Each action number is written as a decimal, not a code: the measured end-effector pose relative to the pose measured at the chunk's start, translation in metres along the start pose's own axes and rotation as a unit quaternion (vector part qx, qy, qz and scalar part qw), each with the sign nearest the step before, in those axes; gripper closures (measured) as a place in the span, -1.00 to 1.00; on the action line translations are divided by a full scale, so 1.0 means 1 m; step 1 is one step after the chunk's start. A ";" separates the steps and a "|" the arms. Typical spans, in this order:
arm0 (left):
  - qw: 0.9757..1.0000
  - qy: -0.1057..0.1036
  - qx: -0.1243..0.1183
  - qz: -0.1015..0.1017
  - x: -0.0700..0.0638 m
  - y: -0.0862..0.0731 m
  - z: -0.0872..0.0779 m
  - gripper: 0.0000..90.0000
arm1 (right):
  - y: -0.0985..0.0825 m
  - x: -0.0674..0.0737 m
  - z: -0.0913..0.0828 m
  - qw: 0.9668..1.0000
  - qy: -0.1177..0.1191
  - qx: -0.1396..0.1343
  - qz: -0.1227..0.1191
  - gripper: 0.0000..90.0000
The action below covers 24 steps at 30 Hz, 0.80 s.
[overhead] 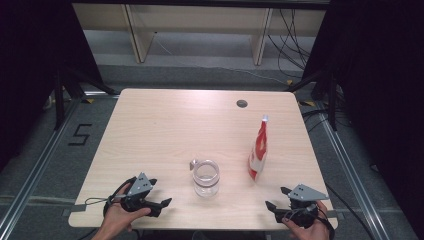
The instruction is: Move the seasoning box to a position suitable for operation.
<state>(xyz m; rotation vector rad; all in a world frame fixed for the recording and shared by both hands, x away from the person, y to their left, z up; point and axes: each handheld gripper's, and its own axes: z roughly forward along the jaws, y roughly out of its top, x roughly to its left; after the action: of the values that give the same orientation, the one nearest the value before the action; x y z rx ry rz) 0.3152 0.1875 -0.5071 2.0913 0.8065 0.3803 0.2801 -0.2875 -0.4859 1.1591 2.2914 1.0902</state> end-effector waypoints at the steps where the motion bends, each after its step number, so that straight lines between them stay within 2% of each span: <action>1: 1.000 0.003 0.002 0.003 0.000 0.000 0.000 -0.66 | 0.000 -0.001 0.000 1.000 -0.001 0.000 -0.002 -0.42; 2: 1.000 0.003 0.002 0.001 0.000 0.000 0.000 -0.66 | 0.000 -0.004 0.001 1.000 0.005 -0.004 -0.012 -0.42; 4: 1.000 0.006 0.009 0.003 0.000 0.000 -0.001 -0.66 | -0.001 -0.004 0.000 1.000 -0.002 -0.002 -0.005 -0.42; 5: 1.000 0.003 0.000 -0.007 -0.001 0.000 0.000 -0.66 | -0.001 -0.005 0.001 1.000 0.000 -0.002 -0.007 -0.42; 7: 1.000 0.006 0.005 0.008 0.002 0.001 -0.001 -0.66 | -0.001 -0.006 0.001 1.000 0.001 -0.003 -0.006 -0.42; 8: 1.000 0.006 0.005 0.008 0.002 0.001 -0.001 -0.66 | -0.001 -0.006 0.001 1.000 0.001 -0.003 -0.008 -0.42; 9: 1.000 0.006 0.008 -0.004 0.001 0.001 -0.001 -0.66 | -0.002 -0.006 0.002 1.000 -0.003 -0.009 -0.013 -0.42; 10: 1.000 0.006 -0.007 -0.012 0.000 0.002 0.001 -0.65 | -0.002 -0.005 0.002 1.000 -0.001 -0.007 -0.008 -0.42; 11: 1.000 0.010 0.001 0.002 0.003 0.003 0.000 -0.64 | -0.001 -0.005 0.001 1.000 0.002 -0.004 -0.007 -0.42; 12: 1.000 0.007 0.004 -0.008 0.003 0.004 0.000 -0.64 | -0.001 -0.005 0.002 1.000 0.003 -0.006 -0.008 -0.42; 13: 1.000 0.004 -0.003 -0.008 0.004 0.005 0.001 -0.64 | -0.001 -0.005 0.002 1.000 0.003 -0.007 -0.008 -0.42; 15: 1.000 0.003 0.000 -0.010 0.006 0.006 0.001 -0.64 | -0.001 -0.005 0.002 1.000 0.002 -0.008 -0.011 -0.42; 16: 1.000 0.010 -0.017 -0.024 0.008 0.009 0.004 -0.63 | -0.001 -0.006 0.002 1.000 -0.003 -0.007 -0.012 -0.42; 18: 1.000 0.012 -0.015 -0.016 0.012 0.012 0.003 -0.59 | -0.001 -0.007 0.002 1.000 0.001 -0.007 -0.015 -0.42; 19: 0.999 0.013 -0.025 -0.024 0.012 0.013 0.005 -0.58 | -0.002 -0.005 0.002 1.000 0.002 -0.002 0.005 -0.42; 20: 0.999 0.010 -0.027 -0.025 0.013 0.015 0.005 -0.56 | -0.002 -0.005 0.002 1.000 0.000 -0.003 0.003 -0.42; 21: 1.000 0.010 -0.023 -0.018 0.015 0.016 0.005 -0.53 | -0.001 -0.009 0.002 1.000 0.005 -0.007 -0.010 -0.42; 22: 0.999 0.012 -0.030 -0.008 0.016 0.019 0.006 -0.50 | -0.002 -0.006 0.002 1.000 0.000 -0.005 0.001 -0.42; 23: 0.999 0.015 -0.039 -0.008 0.016 0.022 0.008 -0.48 | -0.001 -0.008 0.003 1.000 0.007 -0.007 -0.013 -0.42; 24: 0.999 0.018 -0.039 -0.009 0.015 0.023 0.009 -0.44 | -0.001 -0.008 0.003 1.000 0.003 -0.007 -0.012 -0.42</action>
<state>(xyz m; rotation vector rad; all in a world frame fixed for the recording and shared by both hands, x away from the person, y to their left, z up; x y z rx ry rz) 0.3407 0.1820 -0.4939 2.0086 0.8195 0.4339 0.2862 -0.2931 -0.4890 1.1204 2.2922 1.1010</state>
